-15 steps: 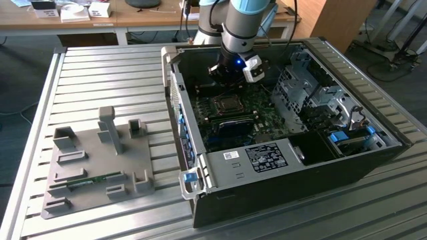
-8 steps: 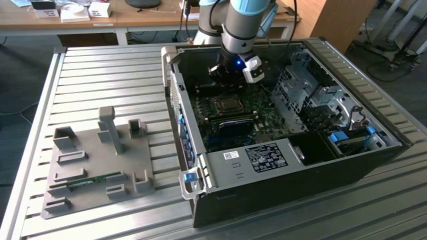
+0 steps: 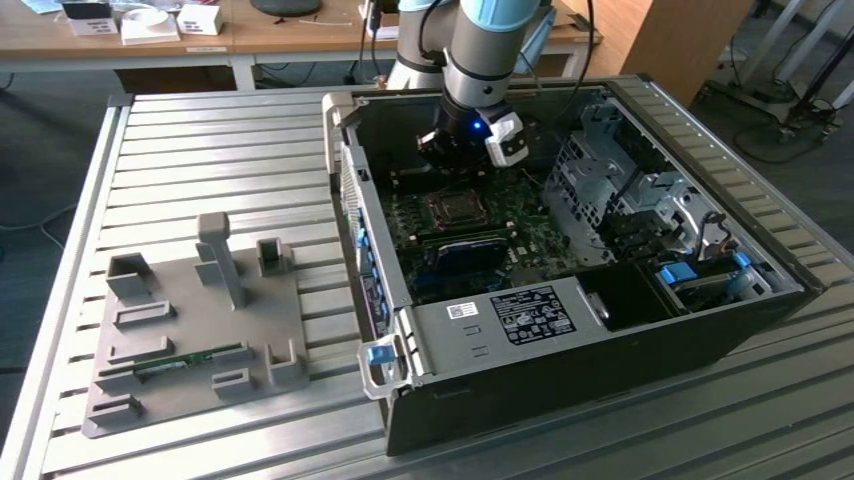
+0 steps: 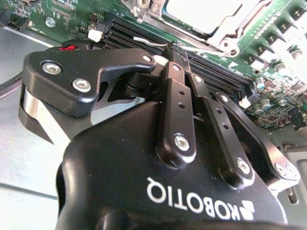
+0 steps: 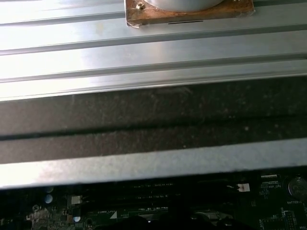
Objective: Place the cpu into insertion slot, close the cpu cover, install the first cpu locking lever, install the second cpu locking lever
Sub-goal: 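Install the first cpu locking lever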
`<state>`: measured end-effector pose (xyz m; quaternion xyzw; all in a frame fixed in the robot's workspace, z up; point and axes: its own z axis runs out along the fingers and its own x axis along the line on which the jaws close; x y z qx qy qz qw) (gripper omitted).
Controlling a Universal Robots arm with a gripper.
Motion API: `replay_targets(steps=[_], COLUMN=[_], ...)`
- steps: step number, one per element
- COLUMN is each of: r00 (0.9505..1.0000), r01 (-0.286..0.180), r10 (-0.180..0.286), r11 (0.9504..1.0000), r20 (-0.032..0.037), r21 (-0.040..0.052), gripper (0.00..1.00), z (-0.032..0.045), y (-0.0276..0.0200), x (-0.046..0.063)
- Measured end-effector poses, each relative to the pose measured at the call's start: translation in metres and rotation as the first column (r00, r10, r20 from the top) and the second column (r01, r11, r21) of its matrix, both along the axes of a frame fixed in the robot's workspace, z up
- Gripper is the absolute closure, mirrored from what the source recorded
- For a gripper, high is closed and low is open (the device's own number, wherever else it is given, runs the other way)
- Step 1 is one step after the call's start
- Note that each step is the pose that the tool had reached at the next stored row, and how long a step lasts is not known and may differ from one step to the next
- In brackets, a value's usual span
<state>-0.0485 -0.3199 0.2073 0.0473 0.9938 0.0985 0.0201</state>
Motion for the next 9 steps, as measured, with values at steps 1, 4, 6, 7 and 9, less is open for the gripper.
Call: replay_targets(steps=[1,4,6,7,9], r00=[1.0,1.0,1.0,1.0,1.0], r01=[0.0,0.0,0.0,0.0,0.0], r10=[0.0,0.0,0.0,0.0,0.0], r11=[1.0,1.0,1.0,1.0,1.0], r20=[0.0,0.0,0.0,0.0,0.0001], r21=[0.0,0.0,0.0,-0.0001,0.0], gripper=[0.89,0.89,0.89,0.89,0.89], z=[-0.0001,-0.0004,-0.0007,-0.0008,-0.0012], y=[0.0001,0.0004,0.0006,0.0006,0.0009], x=[0.0001,0.0003,0.0006,0.0008,0.0013])
